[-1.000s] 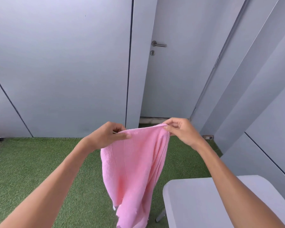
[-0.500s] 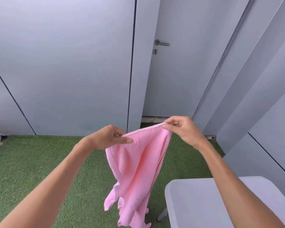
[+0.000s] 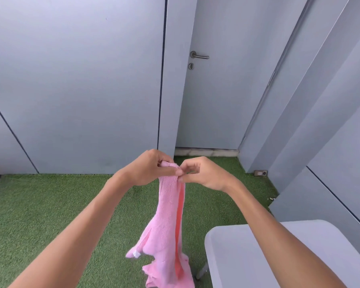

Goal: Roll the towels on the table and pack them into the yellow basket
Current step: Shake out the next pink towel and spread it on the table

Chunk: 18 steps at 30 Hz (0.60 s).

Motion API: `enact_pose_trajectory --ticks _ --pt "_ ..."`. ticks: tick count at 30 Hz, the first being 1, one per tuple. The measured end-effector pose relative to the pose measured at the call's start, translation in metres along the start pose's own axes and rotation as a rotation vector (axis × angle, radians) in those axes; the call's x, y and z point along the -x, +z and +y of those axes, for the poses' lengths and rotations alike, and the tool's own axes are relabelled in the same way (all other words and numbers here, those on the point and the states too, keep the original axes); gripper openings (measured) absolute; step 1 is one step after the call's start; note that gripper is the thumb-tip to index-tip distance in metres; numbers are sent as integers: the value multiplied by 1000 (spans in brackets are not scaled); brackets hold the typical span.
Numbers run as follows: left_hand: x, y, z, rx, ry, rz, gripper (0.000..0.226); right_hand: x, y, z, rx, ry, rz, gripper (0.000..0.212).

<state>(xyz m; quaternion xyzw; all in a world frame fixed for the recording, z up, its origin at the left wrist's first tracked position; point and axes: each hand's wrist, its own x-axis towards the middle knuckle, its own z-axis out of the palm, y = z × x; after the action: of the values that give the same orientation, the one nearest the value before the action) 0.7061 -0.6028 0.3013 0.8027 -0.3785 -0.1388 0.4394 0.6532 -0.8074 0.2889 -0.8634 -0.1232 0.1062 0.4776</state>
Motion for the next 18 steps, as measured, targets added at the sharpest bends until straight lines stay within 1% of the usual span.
enact_pose_trajectory --ticks 3,5,6,8,10,12,13,14,16,17,18 --pt "6 2 -14 192 -26 46 45 11 -13 -3 -161 -29 67 16" --pt "12 10 -23 268 -60 22 55 17 -19 -4 -268 -52 150 11" --pt "17 16 -27 294 -81 13 56 18 -22 -4 -296 -51 177 10" --pt "24 27 -31 363 -96 58 41 21 -26 -4 -270 -33 178 12" --pt "26 30 -30 431 -101 120 31 27 -29 -5 -199 16 105 16" --pt "22 26 -25 351 -84 104 27 32 -29 -8 -137 102 -27 27" --pt "19 24 -21 268 -65 61 28 33 -28 -10 -94 137 -84 34" --pt "16 24 -18 180 -51 14 29 32 -26 -12 -44 154 -105 39" --pt "11 26 -13 88 -30 -43 26 28 -22 -16 23 126 -69 42" --pt "10 27 -12 80 -7 -49 28 25 -20 -18 39 105 -59 41" --pt "10 27 -11 71 6 -51 36 24 -19 -19 60 94 -64 37"
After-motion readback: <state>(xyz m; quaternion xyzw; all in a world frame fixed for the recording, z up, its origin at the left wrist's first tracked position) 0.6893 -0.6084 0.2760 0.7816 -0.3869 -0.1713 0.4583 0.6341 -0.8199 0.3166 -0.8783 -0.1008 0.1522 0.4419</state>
